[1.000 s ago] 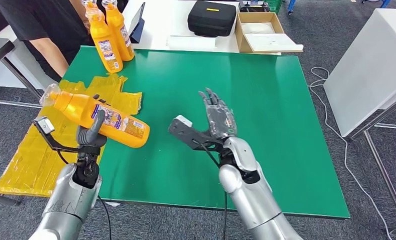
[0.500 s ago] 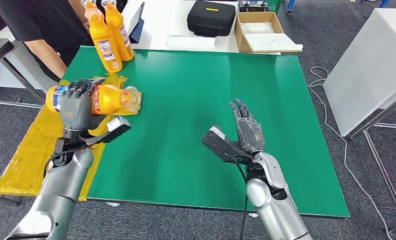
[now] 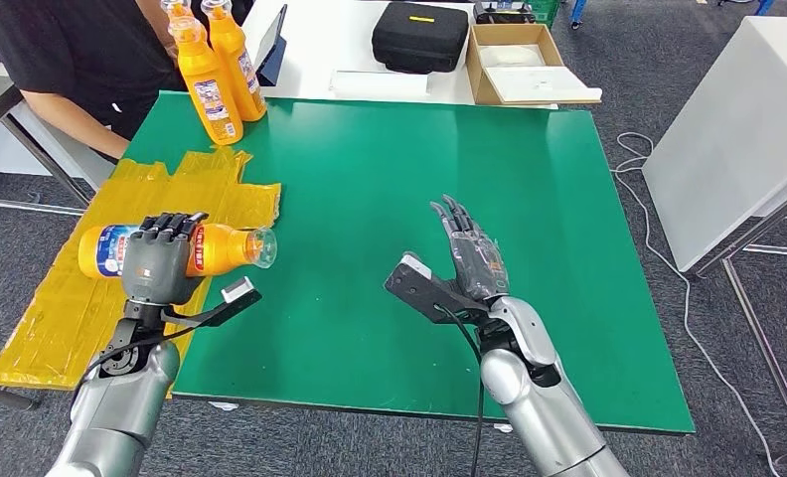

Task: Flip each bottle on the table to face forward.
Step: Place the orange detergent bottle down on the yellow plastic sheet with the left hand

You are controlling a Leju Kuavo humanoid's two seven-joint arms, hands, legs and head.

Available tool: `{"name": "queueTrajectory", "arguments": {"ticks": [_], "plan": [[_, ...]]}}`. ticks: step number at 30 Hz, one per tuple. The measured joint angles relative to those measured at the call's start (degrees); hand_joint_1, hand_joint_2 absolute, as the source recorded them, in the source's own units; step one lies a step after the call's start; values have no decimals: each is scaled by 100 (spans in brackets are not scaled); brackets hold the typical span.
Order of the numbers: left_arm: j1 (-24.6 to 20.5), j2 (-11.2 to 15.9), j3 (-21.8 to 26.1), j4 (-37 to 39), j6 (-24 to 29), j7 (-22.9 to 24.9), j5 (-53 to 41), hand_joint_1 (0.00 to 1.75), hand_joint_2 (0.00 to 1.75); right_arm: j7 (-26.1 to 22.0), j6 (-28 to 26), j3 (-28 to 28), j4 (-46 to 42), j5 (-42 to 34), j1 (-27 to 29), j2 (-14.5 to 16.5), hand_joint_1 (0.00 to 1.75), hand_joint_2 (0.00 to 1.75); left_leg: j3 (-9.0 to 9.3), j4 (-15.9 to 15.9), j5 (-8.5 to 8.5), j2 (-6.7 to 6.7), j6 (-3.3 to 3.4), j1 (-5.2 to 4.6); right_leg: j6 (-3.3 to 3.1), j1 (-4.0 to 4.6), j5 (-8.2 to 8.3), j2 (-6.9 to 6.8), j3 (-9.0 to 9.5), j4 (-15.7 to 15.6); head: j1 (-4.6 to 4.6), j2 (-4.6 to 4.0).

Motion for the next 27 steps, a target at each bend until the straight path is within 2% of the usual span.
{"name": "queueTrajectory", "arguments": {"ticks": [1,2,5,9,16,22,24,27], "plan": [[8,4,1,0,0,-1,2,24,175,0,0,2,5,-1,-2,0,0,0,0,0,0,0,0,0,0,0,0,0,0,0,1,0],[9,4,1,0,0,-1,2,7,175,0,0,3,6,-1,-3,0,0,0,0,0,0,0,0,0,0,0,0,0,0,0,1,0],[17,7,1,0,1,0,2,5,175,0,-1,7,12,-1,-7,-2,0,0,0,0,0,0,0,0,0,0,0,0,0,0,0,0],[-44,61,-253,167,2,649,-131,0,0,-17,-11,121,136,-3,-74,2,0,0,-1,1,0,-7,0,-4,0,-2,0,-3,1,-1,0,0],[-109,122,-517,348,2,848,-147,0,0,-124,72,230,328,-63,-282,22,0,0,0,1,0,-7,1,-3,1,-2,0,-3,0,0,-1,0],[-117,156,-568,457,2,719,46,0,0,-156,81,277,467,-105,-374,28,0,0,0,1,0,-7,0,-2,0,-1,0,-3,0,0,0,0],[-152,155,-529,545,-2,371,406,0,0,-161,67,279,490,-122,-373,27,0,0,0,1,0,-7,0,-3,0,-1,0,-3,-1,-1,0,0],[-394,110,-262,1025,-357,-812,2012,0,0,-224,-25,276,498,-185,-353,24,0,0,1,1,1,-8,0,-3,1,-1,0,-3,-2,-1,0,0]]}}
